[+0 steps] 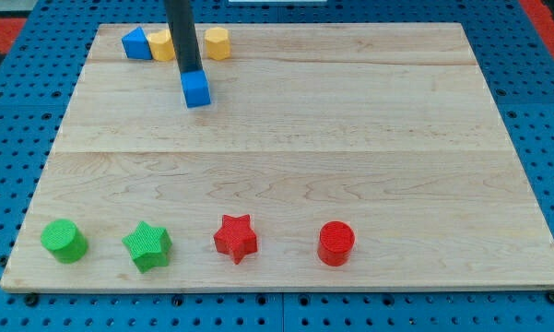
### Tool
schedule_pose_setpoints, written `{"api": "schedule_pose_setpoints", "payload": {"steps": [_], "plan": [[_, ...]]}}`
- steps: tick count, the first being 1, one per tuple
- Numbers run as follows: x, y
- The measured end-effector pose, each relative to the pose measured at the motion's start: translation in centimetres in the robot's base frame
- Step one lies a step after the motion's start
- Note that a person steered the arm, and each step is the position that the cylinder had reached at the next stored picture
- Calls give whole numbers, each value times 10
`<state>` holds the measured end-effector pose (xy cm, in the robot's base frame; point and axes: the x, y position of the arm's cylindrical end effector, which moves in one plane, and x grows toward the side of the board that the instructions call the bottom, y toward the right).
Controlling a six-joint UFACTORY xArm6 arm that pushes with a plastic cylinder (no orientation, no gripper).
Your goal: Place the green blocks and blue cube in a diagonal line
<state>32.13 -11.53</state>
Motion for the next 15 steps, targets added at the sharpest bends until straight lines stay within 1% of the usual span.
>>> {"api": "schedule_pose_setpoints", "payload": {"steps": [1,2,3,4,5,6,7,8,9,10,11,12,13,14,15], "plan": [[65,8],[117,-5],[115,-24],[184,-82],[248,-183],[289,-183],[296,-100],[296,-78],[266,-84],[288,-88],[296,-39],[261,-3],[207,-17],[196,1],[187,56]]}}
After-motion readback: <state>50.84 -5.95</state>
